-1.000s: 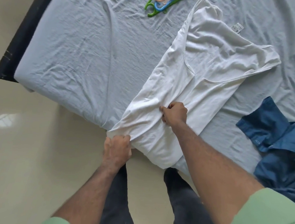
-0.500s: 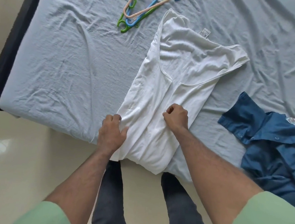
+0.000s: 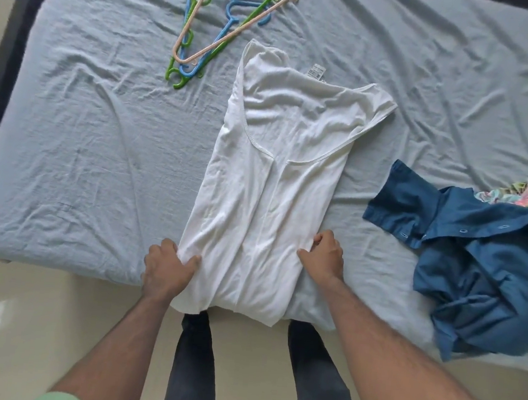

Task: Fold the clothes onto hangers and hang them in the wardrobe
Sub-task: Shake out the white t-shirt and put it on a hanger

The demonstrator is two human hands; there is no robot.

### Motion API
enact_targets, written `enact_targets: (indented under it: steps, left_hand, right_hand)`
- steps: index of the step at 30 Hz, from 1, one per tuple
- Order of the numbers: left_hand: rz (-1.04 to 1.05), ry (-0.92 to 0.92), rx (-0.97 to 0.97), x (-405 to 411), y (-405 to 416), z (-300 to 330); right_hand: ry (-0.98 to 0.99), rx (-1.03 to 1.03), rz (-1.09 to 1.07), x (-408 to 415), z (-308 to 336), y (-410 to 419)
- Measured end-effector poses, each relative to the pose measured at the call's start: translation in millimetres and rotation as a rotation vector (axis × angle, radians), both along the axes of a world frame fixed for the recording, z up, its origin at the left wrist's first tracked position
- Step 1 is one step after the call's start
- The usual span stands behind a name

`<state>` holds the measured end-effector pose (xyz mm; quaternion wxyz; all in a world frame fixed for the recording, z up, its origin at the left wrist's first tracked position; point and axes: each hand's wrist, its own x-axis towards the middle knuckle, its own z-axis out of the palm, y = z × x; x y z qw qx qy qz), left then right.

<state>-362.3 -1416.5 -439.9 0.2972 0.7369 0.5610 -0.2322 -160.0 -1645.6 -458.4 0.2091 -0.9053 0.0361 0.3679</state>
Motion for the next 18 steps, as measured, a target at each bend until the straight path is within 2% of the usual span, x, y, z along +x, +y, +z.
enact_targets:
  steps: [4, 7, 11, 15, 18]
  left_hand:
    - [0.044, -0.046, 0.009, 7, 3, 3]
    - [-0.116, -0.059, 0.051, 33, 9, 4]
    - [-0.299, -0.205, 0.123, 99, 20, 3]
    - [-0.258, -0.376, -0.01, 173, 14, 0]
    - [-0.214, -0.431, -0.15, 220, 0, -6]
  right_hand:
    - [0.001, 0.064, -0.028, 6, -1, 2]
    - [-0.086, 0.092, -0.046, 29, -5, 13]
    - [-0.136, 0.132, -0.049, 87, -11, 36]
    - [-0.131, 0.157, -0.08, 148, -14, 56]
    - [-0.126, 0.185, -0.179, 192, -19, 65]
